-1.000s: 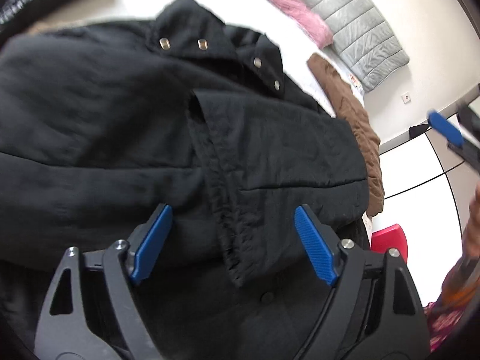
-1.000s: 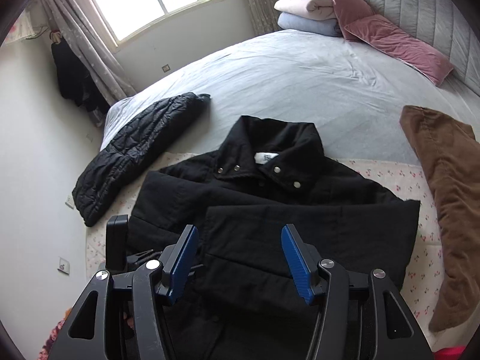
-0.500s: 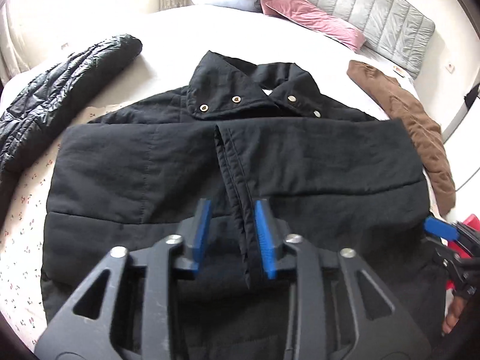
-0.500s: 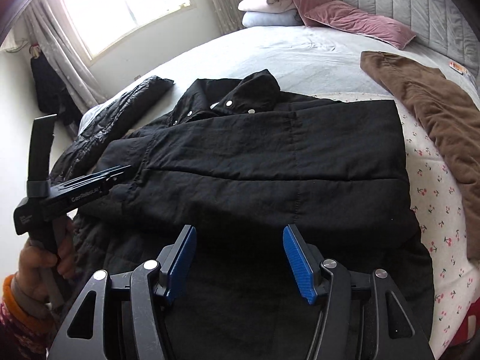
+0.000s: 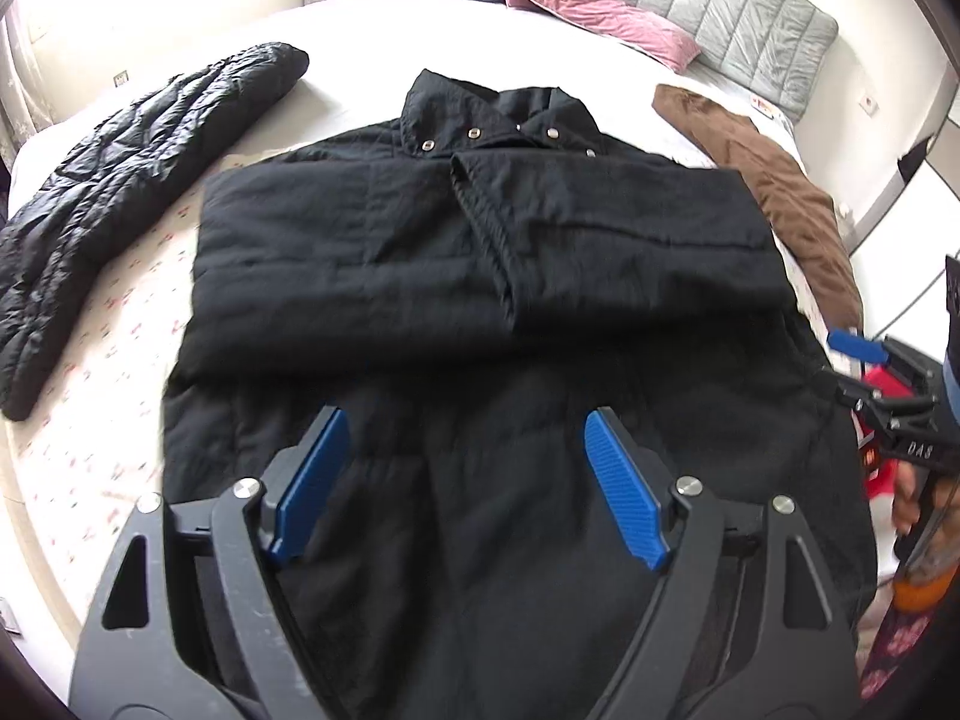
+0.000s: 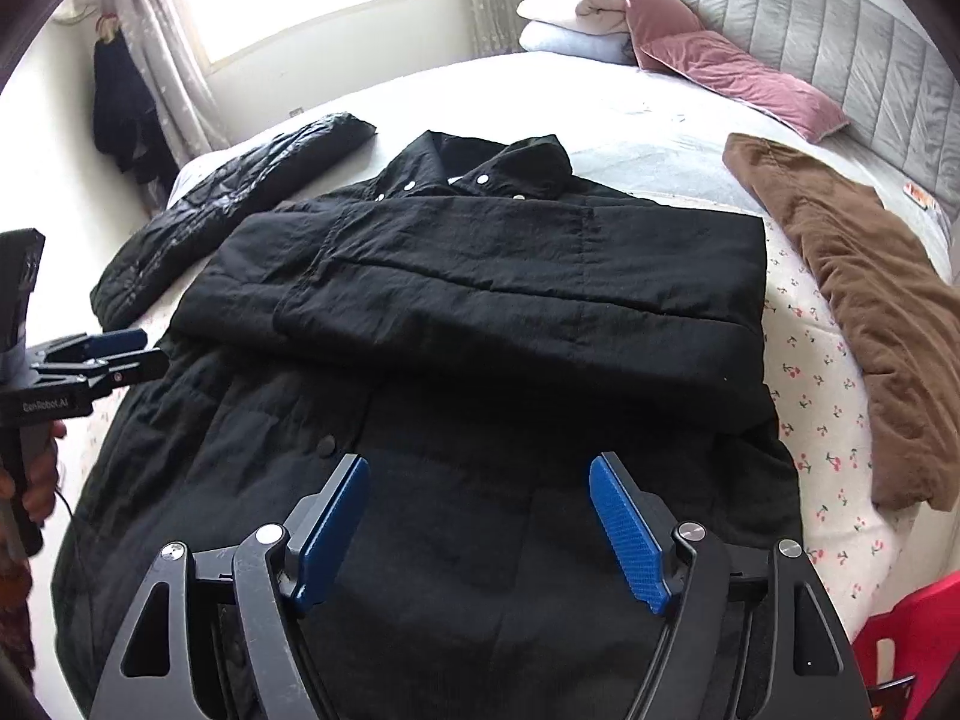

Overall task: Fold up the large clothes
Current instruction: 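Grasp the coat side edge with the right tool and fold it inward, then grasp the black coat hem with the left tool while the right tool grasps it too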

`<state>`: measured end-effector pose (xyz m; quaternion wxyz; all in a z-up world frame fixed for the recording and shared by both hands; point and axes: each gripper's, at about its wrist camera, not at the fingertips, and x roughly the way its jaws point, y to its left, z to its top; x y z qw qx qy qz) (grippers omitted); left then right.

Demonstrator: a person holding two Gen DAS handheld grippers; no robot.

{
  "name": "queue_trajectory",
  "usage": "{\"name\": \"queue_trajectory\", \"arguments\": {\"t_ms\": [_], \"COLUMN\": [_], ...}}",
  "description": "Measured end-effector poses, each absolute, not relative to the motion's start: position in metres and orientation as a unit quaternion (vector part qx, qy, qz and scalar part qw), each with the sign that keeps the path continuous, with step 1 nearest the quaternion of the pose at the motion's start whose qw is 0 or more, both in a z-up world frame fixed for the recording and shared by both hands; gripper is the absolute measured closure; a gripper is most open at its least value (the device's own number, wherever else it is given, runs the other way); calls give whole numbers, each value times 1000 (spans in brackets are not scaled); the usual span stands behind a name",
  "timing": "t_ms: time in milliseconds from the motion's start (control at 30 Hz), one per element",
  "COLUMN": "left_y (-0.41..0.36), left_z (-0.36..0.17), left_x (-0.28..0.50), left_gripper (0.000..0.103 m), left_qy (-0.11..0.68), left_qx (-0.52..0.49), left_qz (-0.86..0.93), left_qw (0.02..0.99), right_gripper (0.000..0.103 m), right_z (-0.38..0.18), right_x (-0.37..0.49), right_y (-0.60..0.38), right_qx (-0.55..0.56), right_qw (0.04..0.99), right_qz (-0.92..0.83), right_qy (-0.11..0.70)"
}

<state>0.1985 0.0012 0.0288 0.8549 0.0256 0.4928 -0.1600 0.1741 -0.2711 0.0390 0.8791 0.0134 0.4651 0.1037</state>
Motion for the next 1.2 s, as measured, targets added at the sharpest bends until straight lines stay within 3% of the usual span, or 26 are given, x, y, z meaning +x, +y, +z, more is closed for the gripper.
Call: {"name": "queue_trajectory", "arguments": {"t_ms": [300,600,1200], "left_y": [64,132,165], "left_z": [32,12,-52], "left_x": [118,66,2], "left_gripper": [17,17,19], "left_qy": [505,539,587], "left_qx": [54,-31,-135], "left_qz": [-151,-169,-251], "left_qw": [848,825,758], "right_gripper": [21,20,20], "right_z": [43,31,-59], "right_x": [98,43,-19], "right_y": [-299,-354,-419], "right_qx": [10,44,195], "right_qw": [863,855,805], "right_qz": [120,98,52], "right_qy": [491,507,559]}}
